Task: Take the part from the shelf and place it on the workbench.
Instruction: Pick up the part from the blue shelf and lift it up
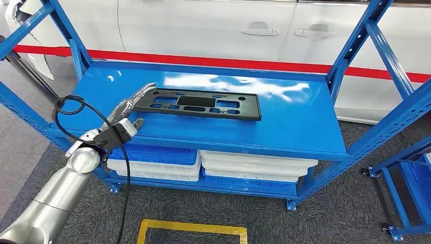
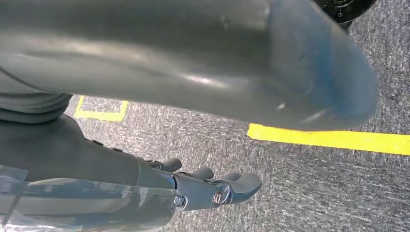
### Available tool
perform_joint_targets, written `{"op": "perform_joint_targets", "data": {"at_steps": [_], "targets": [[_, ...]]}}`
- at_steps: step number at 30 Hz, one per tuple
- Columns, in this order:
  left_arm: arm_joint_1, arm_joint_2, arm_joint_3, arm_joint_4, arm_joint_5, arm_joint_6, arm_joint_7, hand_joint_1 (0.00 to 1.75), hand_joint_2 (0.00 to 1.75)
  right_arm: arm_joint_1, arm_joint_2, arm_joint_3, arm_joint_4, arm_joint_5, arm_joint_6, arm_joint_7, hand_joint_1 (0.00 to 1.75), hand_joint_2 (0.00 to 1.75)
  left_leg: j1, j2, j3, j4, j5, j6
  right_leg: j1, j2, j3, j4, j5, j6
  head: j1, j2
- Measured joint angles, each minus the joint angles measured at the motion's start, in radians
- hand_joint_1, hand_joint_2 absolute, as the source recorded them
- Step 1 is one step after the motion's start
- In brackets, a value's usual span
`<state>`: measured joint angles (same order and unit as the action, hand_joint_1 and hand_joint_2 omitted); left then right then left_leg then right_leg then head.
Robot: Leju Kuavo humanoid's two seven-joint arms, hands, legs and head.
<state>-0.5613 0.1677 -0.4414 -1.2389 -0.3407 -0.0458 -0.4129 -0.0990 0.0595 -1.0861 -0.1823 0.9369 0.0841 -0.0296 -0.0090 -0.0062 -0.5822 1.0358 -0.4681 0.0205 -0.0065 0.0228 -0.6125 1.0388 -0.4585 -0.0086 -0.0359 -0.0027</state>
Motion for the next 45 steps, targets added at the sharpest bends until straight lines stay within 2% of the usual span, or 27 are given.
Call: {"op": "perform_joint_targets", "data": {"at_steps": [2, 4, 6, 8, 12, 14, 22, 31, 35, 38, 42, 45], "targets": [[0.009, 0.001, 0.011, -0.005, 0.022, 0.000, -0.007, 0.00, 0.00, 0.002, 0.000, 0.000, 0.000, -0.001, 0.000, 0.000, 0.00, 0.00, 0.000, 0.000, 0.000, 0.000, 0.000, 0.000, 0.000, 0.000, 0.000, 0.000, 0.000, 0.000, 0.000, 0.000], [0.027, 0.005, 0.041, -0.019, 0.072, -0.002, -0.020, 0.00, 0.87, 0.005, 0.000, 0.000, 0.000, -0.002, -0.003, -0.001, 0.00, 0.00, 0.000, 0.000, 0.000, 0.000, 0.000, 0.000, 0.000, 0.000, 0.000, 0.000, 0.000, 0.000, 0.000, 0.000], [0.051, 0.011, 0.079, -0.034, 0.139, -0.013, -0.037, 0.00, 0.87, 0.008, 0.000, 0.000, 0.000, -0.003, -0.007, -0.004, 0.00, 0.00, 0.000, 0.000, 0.000, 0.000, 0.000, 0.000, 0.000, 0.000, 0.000, 0.000, 0.000, 0.000, 0.000, 0.000], [0.084, 0.019, 0.121, -0.050, 0.228, -0.043, -0.066, 0.00, 0.00, 0.010, 0.000, 0.000, 0.000, -0.004, -0.012, -0.006, 0.00, 0.00, 0.000, 0.000, 0.000, 0.000, 0.000, 0.000, 0.000, 0.000, 0.000, 0.000, 0.000, 0.000, 0.000, 0.000], [0.158, 0.027, 0.224, -0.081, 0.434, -0.164, -0.156, 0.00, 0.00, 0.014, 0.000, 0.000, 0.000, -0.001, -0.014, -0.007, 0.00, 0.00, 0.000, 0.000, 0.000, -0.001, 0.000, 0.000, 0.000, 0.000, -0.001, 0.000, 0.000, 0.000, 0.000, 0.000], [0.184, 0.028, 0.272, -0.094, 0.485, -0.206, -0.181, 0.00, 0.00, 0.015, 0.000, 0.000, 0.000, 0.001, -0.015, -0.007, 0.00, 0.00, 0.000, 0.000, 0.000, -0.001, 0.000, 0.000, 0.000, 0.000, -0.001, 0.000, 0.000, 0.000, 0.000, 0.000], [0.240, 0.029, 0.372, -0.151, 0.529, -0.295, -0.222, 0.00, 0.00, 0.017, 0.002, 0.000, 0.000, 0.004, -0.016, -0.017, 0.00, 0.00, 0.000, 0.000, 0.000, -0.001, 0.000, 0.000, 0.000, 0.000, 0.000, 0.000, 0.000, 0.000, 0.000, 0.000], [0.251, 0.022, 0.405, -0.174, 0.525, -0.321, -0.231, 0.00, 0.00, 0.016, 0.004, 0.000, 0.000, 0.008, -0.016, -0.021, 0.00, 0.00, 0.000, 0.000, 0.000, 0.000, 0.000, 0.000, 0.000, 0.000, 0.000, 0.000, 0.000, 0.000, 0.000, 0.000], [0.249, 0.019, 0.406, -0.186, 0.431, -0.264, -0.236, 0.00, 0.00, 0.016, 0.004, 0.000, 0.000, 0.009, -0.016, -0.022, 0.00, 0.00, 0.000, 0.000, 0.000, 0.000, 0.000, 0.000, 0.000, 0.000, 0.000, 0.000, 0.000, 0.000, 0.000, 0.000], [0.242, 0.017, 0.390, -0.202, 0.262, -0.137, -0.229, 0.00, 0.00, 0.016, 0.005, 0.000, 0.000, 0.009, -0.016, -0.021, 0.00, 0.00, 0.000, 0.000, 0.000, 0.000, 0.000, 0.000, 0.000, 0.000, 0.000, 0.000, 0.000, 0.000, 0.000, 0.000], [0.201, 0.019, 0.319, -0.214, -0.009, 0.011, -0.150, 0.00, 0.00, 0.013, 0.005, 0.001, 0.000, 0.011, -0.016, -0.021, 0.00, 0.00, 0.000, -0.001, 0.000, 0.000, 0.001, 0.001, 0.000, -0.001, 0.000, 0.000, 0.000, 0.000, 0.000, 0.000], [0.167, 0.019, 0.260, -0.214, -0.083, 0.058, -0.114, 0.00, 0.00, 0.011, 0.005, 0.001, 0.000, 0.012, -0.016, -0.020, 0.00, 0.00, 0.000, -0.001, 0.000, 0.000, 0.001, 0.001, 0.000, 0.000, 0.000, 0.000, 0.000, 0.000, 0.000, 0.000]]}}
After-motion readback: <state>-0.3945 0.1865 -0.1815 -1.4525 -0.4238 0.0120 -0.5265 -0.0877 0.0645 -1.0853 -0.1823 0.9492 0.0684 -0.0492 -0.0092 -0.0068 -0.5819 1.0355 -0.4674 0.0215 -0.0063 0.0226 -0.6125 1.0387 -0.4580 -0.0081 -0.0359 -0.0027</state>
